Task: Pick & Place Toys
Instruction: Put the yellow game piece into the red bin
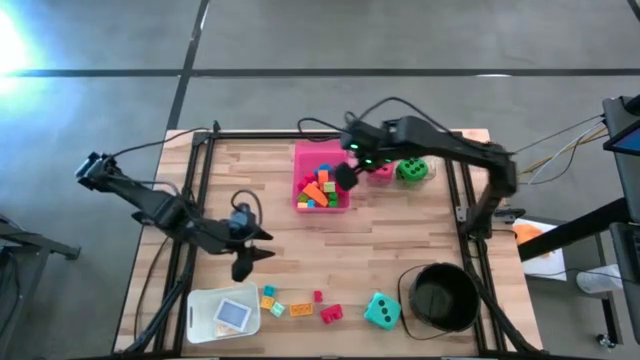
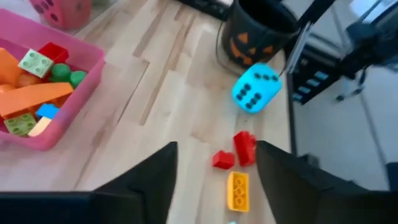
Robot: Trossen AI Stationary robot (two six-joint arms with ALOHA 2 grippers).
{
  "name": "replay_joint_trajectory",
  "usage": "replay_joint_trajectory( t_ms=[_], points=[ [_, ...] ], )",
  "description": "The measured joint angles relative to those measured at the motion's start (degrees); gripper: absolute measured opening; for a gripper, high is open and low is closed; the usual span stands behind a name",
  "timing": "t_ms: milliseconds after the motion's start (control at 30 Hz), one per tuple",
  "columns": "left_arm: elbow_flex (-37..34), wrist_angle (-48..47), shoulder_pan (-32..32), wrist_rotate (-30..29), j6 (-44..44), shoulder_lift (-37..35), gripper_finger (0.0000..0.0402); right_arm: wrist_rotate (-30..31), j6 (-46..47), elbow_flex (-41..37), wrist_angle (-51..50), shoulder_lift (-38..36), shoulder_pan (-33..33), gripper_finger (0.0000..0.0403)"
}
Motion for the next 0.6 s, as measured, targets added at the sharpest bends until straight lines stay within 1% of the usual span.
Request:
replay_joint_trajectory(
  t_ms=[100, 267, 367, 600],
  points=[
    [0.0, 0.4, 1.8, 2.0, 2.2, 2.2, 0.0243, 0.9, 2.7, -4.2, 0.2, -6.0, 2.3, 0.0382],
    [0.1, 1.1, 5.0, 7.0, 6.1, 7.0, 0.0247, 3.3, 9.4, -12.5, 0.7, -15.4, 6.5, 0.0382],
    [0.1, 3.1, 6.1, 9.6, 7.7, 10.2, 0.0247, 5.7, 12.6, -17.7, 2.1, -20.4, 9.0, 0.0382],
    [0.7, 8.4, 6.7, 14.0, 9.4, 19.7, 0.0246, 7.5, 12.5, -28.6, 6.7, -30.0, 11.6, 0.0382]
  ],
)
